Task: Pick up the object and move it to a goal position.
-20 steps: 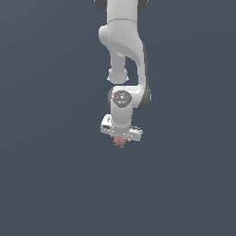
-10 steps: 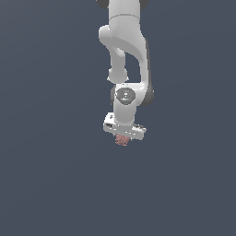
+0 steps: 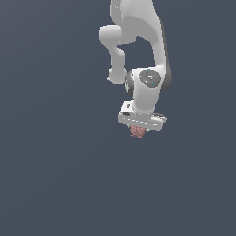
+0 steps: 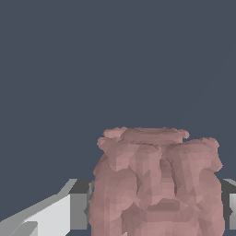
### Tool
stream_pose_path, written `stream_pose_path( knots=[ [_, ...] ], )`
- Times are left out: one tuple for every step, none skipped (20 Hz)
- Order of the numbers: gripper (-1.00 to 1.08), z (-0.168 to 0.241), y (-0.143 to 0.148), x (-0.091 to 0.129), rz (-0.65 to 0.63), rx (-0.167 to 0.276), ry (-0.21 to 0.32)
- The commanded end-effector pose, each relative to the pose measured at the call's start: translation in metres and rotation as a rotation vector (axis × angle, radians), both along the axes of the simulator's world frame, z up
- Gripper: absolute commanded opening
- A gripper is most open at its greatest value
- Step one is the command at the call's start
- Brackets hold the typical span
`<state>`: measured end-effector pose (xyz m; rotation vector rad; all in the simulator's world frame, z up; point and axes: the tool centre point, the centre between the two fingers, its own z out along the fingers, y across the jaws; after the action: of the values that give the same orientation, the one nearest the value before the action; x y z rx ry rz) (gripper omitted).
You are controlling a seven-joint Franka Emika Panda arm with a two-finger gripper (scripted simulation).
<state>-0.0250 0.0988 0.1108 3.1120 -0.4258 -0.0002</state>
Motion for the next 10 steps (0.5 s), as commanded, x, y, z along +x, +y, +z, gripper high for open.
stream_pose_path(
  knots=[
    [-1.0, 0.021, 0.025, -0.004, 0.0, -0.001, -0.001],
    [-1.0, 0.029, 0.034, -0.005, 0.0, -0.001, -0.001],
    [-1.0, 0.037, 0.043, -0.007, 0.0, -0.001, -0.001],
    [-1.0, 0.044, 0.052, -0.008, 0.0, -0.001, -0.001],
    [-1.0, 0.051, 0.06, -0.009, 0.0, -0.001, -0.001],
    [-1.0, 0.058, 0.068, -0.01, 0.0, -0.001, -0.001],
    [-1.0, 0.064, 0.076, -0.011, 0.0, -0.001, -0.001],
    [-1.0, 0.069, 0.082, -0.011, 0.0, -0.001, -0.001],
    [-1.0, 0.074, 0.088, -0.012, 0.0, -0.001, -0.001],
    [-1.0, 0.079, 0.093, -0.012, 0.0, -0.001, -0.001]
  ],
)
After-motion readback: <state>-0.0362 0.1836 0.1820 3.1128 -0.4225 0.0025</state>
